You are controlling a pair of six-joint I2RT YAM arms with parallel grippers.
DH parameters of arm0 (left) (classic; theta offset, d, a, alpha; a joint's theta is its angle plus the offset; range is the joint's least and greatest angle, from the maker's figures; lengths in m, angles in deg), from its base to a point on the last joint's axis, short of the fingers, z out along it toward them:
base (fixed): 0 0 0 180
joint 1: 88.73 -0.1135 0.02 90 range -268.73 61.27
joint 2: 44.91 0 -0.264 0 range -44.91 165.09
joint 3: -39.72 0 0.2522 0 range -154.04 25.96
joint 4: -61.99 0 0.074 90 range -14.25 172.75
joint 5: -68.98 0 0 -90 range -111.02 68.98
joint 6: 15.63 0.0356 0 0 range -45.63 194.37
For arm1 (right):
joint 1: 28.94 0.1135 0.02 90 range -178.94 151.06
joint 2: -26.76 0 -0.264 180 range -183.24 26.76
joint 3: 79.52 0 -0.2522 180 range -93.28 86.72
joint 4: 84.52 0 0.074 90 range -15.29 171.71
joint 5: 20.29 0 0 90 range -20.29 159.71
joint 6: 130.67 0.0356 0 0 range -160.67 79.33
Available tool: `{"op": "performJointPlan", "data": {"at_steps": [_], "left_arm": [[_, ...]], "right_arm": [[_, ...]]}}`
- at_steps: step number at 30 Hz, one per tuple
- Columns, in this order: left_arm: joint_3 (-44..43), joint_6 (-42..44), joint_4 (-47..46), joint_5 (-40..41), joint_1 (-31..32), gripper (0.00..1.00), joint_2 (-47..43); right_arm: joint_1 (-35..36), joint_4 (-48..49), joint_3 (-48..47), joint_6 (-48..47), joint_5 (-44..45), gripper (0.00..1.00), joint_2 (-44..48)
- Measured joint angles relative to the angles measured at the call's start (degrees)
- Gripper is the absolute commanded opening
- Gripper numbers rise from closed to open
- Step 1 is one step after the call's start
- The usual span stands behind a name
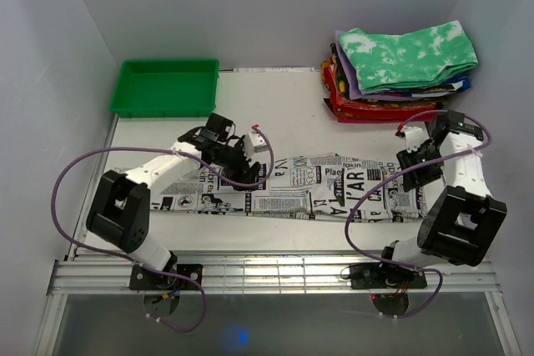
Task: Fold and stack the trousers
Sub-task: Fold the trousers
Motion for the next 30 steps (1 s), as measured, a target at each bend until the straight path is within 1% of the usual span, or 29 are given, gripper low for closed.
{"op": "performJointPlan", "data": {"at_steps": [4, 8, 13, 16, 22, 24, 25, 28, 30], "left_arm": [[-0.4, -1.4, -1.9, 1.7, 3.4, 0.86, 4.3], [-1.2, -1.7, -2.8, 3.5, 5.6, 0.87, 7.4], [-1.2, -1.9, -4.1, 6.0, 6.1, 0.92, 8.5], [-0.6, -2.4, -5.7, 6.9, 6.0, 0.94, 8.5], [0.2, -3.2, -6.9, 7.7, 6.0, 0.94, 8.5], [0.2, -3.4, -7.0, 7.9, 6.0, 0.94, 8.5], [0.2, -3.5, -7.1, 7.9, 6.0, 0.94, 8.5], [0.2, -4.0, -7.1, 8.1, 6.0, 0.94, 8.5], [0.2, -4.2, -7.1, 8.1, 6.0, 0.94, 8.5]], "right_arm": [[-5.9, -0.5, 2.7, 1.1, 1.7, 0.5, 0.1], [-8.9, -1.0, 9.2, 2.0, 3.4, 0.54, 0.1], [-13.8, -1.6, 13.1, 2.3, 4.2, 0.56, 0.1], [-16.1, -0.7, 14.3, 2.8, 4.1, 0.56, 0.1], [-17.7, 1.5, 14.6, 4.7, 2.7, 0.59, -0.5], [-18.5, 2.2, 14.6, 5.4, 2.4, 0.69, -1.3], [-19.1, 2.6, 14.6, 5.7, 2.2, 0.72, -1.7], [-20.4, 4.1, 14.6, 6.3, 1.9, 0.72, -2.9], [-21.0, 4.9, 14.6, 6.3, 1.6, 0.69, -3.2]]}}
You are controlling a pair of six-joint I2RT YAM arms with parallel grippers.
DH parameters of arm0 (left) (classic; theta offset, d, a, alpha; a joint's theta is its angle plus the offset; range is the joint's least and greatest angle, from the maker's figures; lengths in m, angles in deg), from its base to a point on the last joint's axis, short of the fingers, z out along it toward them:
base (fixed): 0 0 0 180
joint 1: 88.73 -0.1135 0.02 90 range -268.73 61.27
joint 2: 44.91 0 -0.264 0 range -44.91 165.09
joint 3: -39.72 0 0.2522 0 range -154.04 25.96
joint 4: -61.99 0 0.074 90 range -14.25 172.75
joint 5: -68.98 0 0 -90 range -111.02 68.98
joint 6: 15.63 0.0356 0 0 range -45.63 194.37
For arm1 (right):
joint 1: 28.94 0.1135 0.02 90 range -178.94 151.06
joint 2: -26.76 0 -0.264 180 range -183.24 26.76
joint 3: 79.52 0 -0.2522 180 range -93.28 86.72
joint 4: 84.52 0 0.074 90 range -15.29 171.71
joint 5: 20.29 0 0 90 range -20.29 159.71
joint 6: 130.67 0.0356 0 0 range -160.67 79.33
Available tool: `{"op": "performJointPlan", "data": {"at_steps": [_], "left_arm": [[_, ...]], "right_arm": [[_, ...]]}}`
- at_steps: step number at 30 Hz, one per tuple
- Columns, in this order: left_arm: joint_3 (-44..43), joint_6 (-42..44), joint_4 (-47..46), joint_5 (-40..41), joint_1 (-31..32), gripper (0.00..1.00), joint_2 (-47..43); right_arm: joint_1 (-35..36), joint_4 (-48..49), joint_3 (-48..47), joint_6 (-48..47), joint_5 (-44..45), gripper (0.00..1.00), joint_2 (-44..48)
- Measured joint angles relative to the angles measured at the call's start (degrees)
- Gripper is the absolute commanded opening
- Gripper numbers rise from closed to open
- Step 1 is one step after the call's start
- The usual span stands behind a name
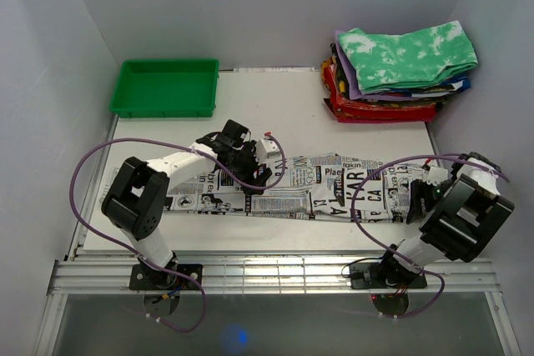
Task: Fold and stack the trousers
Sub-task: Fold the trousers
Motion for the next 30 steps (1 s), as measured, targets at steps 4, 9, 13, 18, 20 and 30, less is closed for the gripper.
{"op": "performJointPlan", "data": {"at_steps": [4, 9, 13, 18, 20, 30], "left_arm": [[0.0, -0.5, 0.0, 0.2, 0.0, 0.95, 0.0], [0.0, -1.2, -0.1, 0.7, 0.0, 0.95, 0.0], [1.0, -1.5, -0.8, 1.2, 0.0, 0.95, 0.3], [3.5, -1.6, -1.6, 1.9, 0.0, 0.95, 0.7], [3.7, -1.7, -2.1, 2.0, 0.0, 0.94, 0.7], [3.8, -2.1, -2.5, 2.0, 0.0, 0.94, 0.7]], "right_arm": [[-0.3, 1.6, 0.0, 0.2, -1.5, 0.59, -1.0], [-0.3, 3.2, 0.0, 0.7, -3.0, 0.44, -3.2], [-0.3, 4.2, 0.0, 0.9, -3.1, 0.35, -3.7], [-0.3, 4.2, -0.2, 1.1, -2.5, 0.7, -3.7], [-0.4, 4.3, -0.2, 0.5, -1.7, 0.71, -3.6], [-2.6, 4.4, -0.3, -2.4, -1.8, 0.58, -0.4]]}}
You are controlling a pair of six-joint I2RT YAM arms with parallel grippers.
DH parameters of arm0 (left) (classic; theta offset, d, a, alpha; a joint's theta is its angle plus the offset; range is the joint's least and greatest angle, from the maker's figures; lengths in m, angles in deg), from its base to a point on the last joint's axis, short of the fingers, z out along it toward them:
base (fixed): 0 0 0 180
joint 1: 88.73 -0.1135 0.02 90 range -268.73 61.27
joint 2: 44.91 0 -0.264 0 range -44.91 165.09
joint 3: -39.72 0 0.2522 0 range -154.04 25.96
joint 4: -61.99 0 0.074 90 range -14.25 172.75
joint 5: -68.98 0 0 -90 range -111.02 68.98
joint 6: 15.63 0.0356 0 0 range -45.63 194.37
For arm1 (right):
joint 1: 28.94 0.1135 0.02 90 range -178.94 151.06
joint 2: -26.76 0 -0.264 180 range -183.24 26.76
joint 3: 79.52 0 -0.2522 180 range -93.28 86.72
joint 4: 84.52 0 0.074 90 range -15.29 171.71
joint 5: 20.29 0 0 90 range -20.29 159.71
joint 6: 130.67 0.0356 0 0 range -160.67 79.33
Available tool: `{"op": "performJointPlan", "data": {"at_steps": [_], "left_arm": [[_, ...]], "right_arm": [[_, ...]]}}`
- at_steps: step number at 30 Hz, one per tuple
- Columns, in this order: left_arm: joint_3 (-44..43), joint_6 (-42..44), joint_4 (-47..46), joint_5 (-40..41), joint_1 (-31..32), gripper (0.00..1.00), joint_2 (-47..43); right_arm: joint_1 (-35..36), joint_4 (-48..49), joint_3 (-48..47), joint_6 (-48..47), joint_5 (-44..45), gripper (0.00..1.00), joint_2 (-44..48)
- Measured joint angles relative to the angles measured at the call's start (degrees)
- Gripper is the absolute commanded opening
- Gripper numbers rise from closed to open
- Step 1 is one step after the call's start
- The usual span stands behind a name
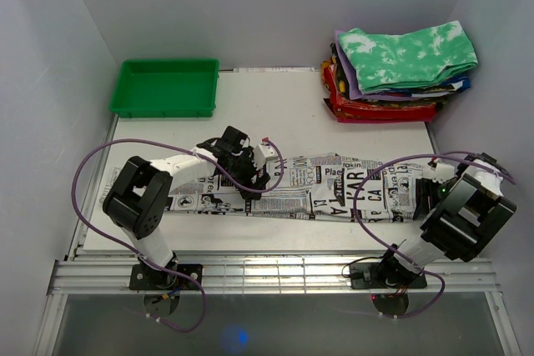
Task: Fold and stack the trousers
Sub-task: Fold the trousers
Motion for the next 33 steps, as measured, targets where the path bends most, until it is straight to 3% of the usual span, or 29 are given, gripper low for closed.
{"op": "performJointPlan", "data": {"at_steps": [10, 13, 14, 18, 33], "left_arm": [[0.0, -0.5, 0.0, 0.1, 0.0, 0.94, 0.0], [0.0, -0.7, 0.0, 0.1, 0.0, 0.94, 0.0], [0.0, -0.7, 0.0, 0.2, 0.0, 0.94, 0.0], [0.0, -0.9, -0.1, 0.6, 0.0, 0.94, 0.0], [2.2, 0.3, -3.3, 0.5, 0.0, 0.92, -0.4]], "right_arm": [[0.0, 1.5, -1.0, -0.1, -3.4, 0.49, -3.7], [0.0, 1.8, -1.0, 0.1, -3.9, 0.35, -4.3], [0.0, 2.0, -1.1, 0.2, -4.0, 0.25, -4.4], [0.0, 2.2, -2.0, 0.2, -4.1, 0.08, -4.5], [0.1, -1.7, -6.8, -4.9, -0.7, 0.08, -2.5]]}}
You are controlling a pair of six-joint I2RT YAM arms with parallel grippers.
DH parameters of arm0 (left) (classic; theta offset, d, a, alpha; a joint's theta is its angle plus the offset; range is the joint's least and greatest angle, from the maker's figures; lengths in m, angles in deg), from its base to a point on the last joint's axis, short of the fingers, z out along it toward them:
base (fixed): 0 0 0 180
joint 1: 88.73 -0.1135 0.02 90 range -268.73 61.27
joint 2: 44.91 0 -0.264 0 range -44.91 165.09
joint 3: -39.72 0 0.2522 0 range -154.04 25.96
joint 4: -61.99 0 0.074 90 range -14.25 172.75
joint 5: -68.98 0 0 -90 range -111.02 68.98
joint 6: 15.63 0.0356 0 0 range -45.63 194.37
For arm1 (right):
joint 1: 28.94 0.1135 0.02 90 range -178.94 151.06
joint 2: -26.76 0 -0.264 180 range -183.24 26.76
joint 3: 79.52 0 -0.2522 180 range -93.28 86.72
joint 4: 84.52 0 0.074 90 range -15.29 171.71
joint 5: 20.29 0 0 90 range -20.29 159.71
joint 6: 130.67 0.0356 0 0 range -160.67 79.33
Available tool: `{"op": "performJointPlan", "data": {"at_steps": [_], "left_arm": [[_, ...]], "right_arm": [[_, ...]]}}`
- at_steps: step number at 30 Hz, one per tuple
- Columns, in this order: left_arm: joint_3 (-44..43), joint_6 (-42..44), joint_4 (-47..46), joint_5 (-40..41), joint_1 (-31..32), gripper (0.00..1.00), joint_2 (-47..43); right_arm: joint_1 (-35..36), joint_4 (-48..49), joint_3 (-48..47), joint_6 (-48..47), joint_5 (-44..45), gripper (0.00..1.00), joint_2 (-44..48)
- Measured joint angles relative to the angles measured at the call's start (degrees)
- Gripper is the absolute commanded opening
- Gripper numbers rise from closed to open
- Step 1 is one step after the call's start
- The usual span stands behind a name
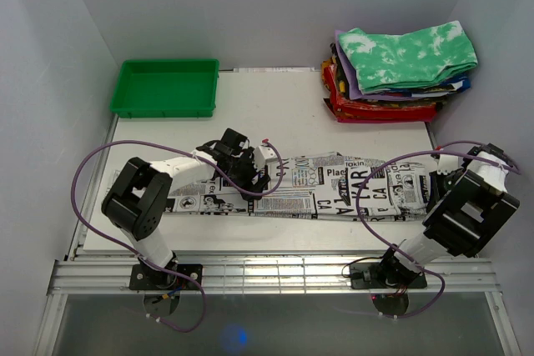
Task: Fold and stack the trousers
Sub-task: Fold the trousers
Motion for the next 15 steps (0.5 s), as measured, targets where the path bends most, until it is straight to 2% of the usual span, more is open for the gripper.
{"op": "performJointPlan", "data": {"at_steps": [4, 6, 7, 9, 13, 15], "left_arm": [[0.2, 0.3, -0.4, 0.0, 0.0, 0.92, 0.0], [0.3, 0.3, -0.5, -0.1, 0.0, 0.93, 0.0], [0.3, 0.3, -0.4, -0.1, 0.0, 0.93, -0.1], [0.3, 0.4, -0.3, -0.3, 0.0, 0.96, -0.2], [-0.5, 0.5, 3.0, -1.9, 0.0, 0.98, -1.0], [-2.1, 0.2, 6.9, -3.2, 0.0, 0.98, -1.5]], "right_arm": [[0.0, 1.2, 3.3, -2.1, 2.5, 0.08, 1.2], [0.0, 1.7, 5.3, -2.6, 4.0, 0.3, 1.2], [0.0, 1.7, 6.1, -2.9, 4.7, 0.51, 0.9], [0.0, 2.0, 6.4, -3.1, 6.4, 0.59, -0.3], [0.0, 1.8, 3.9, -3.3, 6.1, 0.61, -1.4], [0.3, -0.3, -1.0, -3.3, 4.0, 0.61, -1.5]]}}
